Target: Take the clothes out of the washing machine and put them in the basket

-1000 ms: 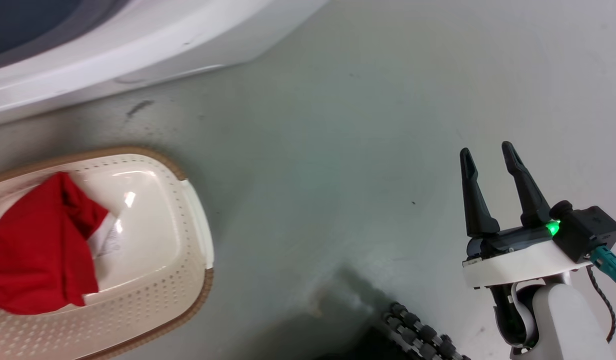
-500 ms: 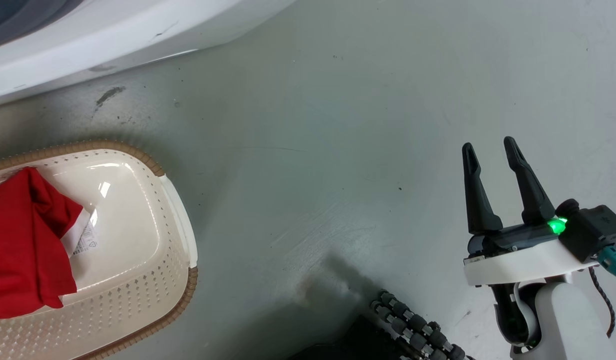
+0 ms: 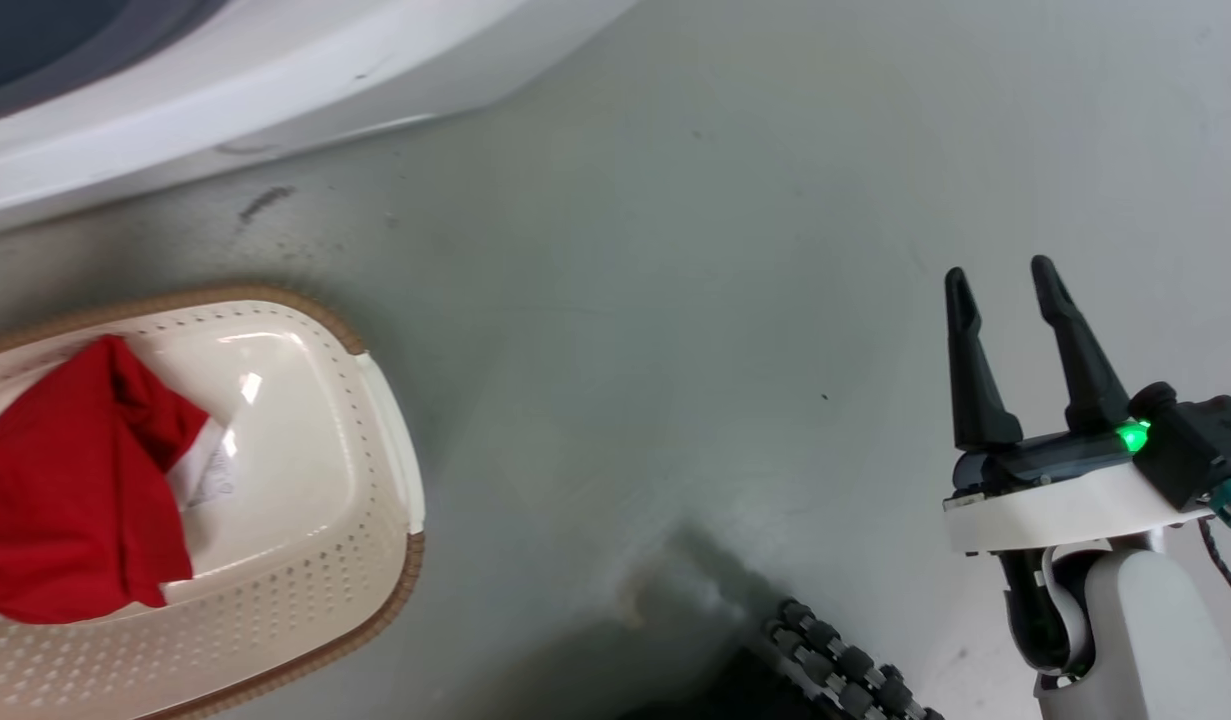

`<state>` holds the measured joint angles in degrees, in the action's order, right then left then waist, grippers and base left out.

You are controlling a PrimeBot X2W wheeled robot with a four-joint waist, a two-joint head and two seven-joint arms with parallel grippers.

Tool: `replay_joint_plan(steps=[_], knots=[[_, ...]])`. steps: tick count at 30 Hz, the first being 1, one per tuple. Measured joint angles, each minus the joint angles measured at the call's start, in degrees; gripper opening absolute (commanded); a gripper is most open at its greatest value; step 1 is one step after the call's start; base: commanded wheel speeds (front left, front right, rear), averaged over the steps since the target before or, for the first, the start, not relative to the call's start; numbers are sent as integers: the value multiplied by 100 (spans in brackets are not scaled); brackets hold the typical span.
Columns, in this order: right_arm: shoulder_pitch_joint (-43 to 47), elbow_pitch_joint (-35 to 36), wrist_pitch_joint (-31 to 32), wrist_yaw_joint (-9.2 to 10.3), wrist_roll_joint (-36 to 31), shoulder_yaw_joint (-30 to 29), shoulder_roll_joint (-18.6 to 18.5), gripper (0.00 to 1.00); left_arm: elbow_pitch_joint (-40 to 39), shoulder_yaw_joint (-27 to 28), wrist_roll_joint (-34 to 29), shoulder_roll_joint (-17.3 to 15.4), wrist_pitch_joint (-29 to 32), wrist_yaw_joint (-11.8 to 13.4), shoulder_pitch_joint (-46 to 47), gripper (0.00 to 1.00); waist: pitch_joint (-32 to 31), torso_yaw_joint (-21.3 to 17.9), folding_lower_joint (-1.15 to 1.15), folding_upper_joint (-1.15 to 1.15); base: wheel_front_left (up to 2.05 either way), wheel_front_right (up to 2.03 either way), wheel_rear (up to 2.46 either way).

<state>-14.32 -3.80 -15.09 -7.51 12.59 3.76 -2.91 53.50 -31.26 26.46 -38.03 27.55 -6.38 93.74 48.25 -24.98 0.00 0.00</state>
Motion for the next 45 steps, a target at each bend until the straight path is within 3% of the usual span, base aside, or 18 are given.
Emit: replay_joint_plan(steps=[10, 20, 26, 38, 45], knots=[[-38, -85, 0, 0, -425, -415, 3, 100, 439, 92, 201, 464, -1928, -23, -525, 0, -648, 455, 0, 0, 0, 0, 0], [116, -196, 0, -1, -843, -668, 4, 100, 795, 157, 581, 1070, -3751, -74, -1875, 0, -1573, 997, 0, 0, 0, 0, 0], [309, -301, 0, 0, -994, -733, 4, 100, 689, 210, 724, 1350, -4209, -87, -2718, 0, -2155, 1286, -1, 0, 0, 0, 0], [588, -432, 0, 0, -1183, -842, 3, 100, -1852, 1174, 165, 1712, -4253, 245, -4834, 0, -3097, 1815, -2, 0, 0, 0, 0], [742, -524, 0, 0, -1225, -905, 3, 100, -3161, 1560, -178, 2043, -4254, 205, -5934, 0, -3497, 2092, -2, 0, 0, 0, 0]])
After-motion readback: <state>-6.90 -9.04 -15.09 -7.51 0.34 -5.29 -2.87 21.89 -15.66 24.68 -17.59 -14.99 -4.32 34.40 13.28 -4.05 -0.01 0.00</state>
